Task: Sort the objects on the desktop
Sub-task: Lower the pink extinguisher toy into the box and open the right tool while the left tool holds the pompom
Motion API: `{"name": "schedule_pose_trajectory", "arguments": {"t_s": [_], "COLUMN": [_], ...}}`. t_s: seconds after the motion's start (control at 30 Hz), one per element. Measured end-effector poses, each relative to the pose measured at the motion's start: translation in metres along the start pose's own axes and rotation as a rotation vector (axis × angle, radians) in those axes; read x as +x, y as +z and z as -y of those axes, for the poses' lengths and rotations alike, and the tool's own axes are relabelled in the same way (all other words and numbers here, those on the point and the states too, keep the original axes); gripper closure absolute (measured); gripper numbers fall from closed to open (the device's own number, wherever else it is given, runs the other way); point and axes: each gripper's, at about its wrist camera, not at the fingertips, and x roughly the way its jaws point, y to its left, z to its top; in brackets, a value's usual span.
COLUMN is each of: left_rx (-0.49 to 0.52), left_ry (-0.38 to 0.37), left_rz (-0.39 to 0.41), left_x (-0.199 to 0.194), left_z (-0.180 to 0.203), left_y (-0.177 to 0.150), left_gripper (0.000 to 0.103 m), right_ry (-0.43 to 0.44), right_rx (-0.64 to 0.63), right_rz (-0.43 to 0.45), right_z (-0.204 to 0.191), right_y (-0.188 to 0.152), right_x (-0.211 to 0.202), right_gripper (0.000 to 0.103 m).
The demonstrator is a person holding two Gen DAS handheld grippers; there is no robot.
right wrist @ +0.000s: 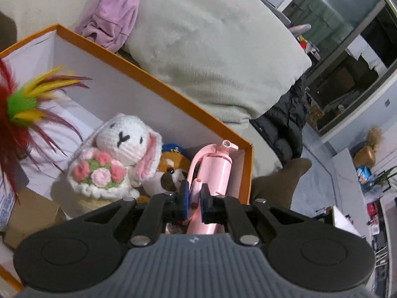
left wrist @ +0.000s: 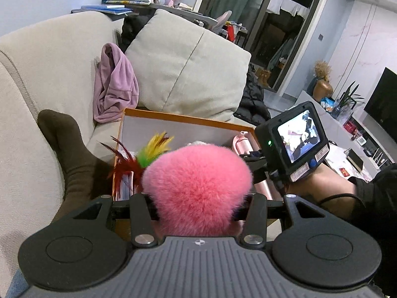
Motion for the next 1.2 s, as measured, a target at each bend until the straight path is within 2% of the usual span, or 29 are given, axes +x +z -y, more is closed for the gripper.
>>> {"name": "schedule_pose_trajectory", "arguments": {"t_s": [0.27, 0.47, 0.57, 0.63, 0.73, 0.8, 1.1, 1.2], "left_rx": [-0.002, -0.004, 0.000, 0.003, 0.011, 0.019, 0.078, 0.096], "left_ry": [0.000, 0.014, 0.019, 0.024, 0.030, 0.034, 0.056, 0.056], "left_rz": [-0.012, -0.030, -0.039, -0.045, -0.052, -0.055, -0.072, -0.082], "left_x": [0.005, 0.009, 0.011, 0.011, 0.011, 0.011, 0.019, 0.025], "left_z": [-0.001, -0.001, 0.001, 0.003, 0.006, 0.009, 0.028, 0.035], "left_y": [0.000, 0.000, 0.000, 0.000, 0.002, 0.004, 0.013, 0.016], "left_gripper": [0.052, 0.052, 0.052, 0.052, 0.052, 0.052, 0.052, 0.052], "right_ry": [0.281, 0.260, 0.242, 0.264, 0.315, 0.318, 0.278, 0.177], "right_rx": [0.322, 0.388, 0.371, 0.355, 0.408, 0.405, 0.284, 0.200], "right_rz": [-0.108, -0.120, -0.127, -0.120, -0.168, -0.171, -0.126, -0.039], "right_z": [0.048, 0.050, 0.047, 0.046, 0.050, 0.049, 0.040, 0.041], "right_y": [0.004, 0.001, -0.001, 0.001, -0.001, -0.001, -0.001, -0.003], "right_x": [0.018, 0.020, 0.025, 0.025, 0.029, 0.031, 0.018, 0.007], "right_gripper": [0.096, 0.096, 0.096, 0.096, 0.096, 0.096, 0.095, 0.084]}}
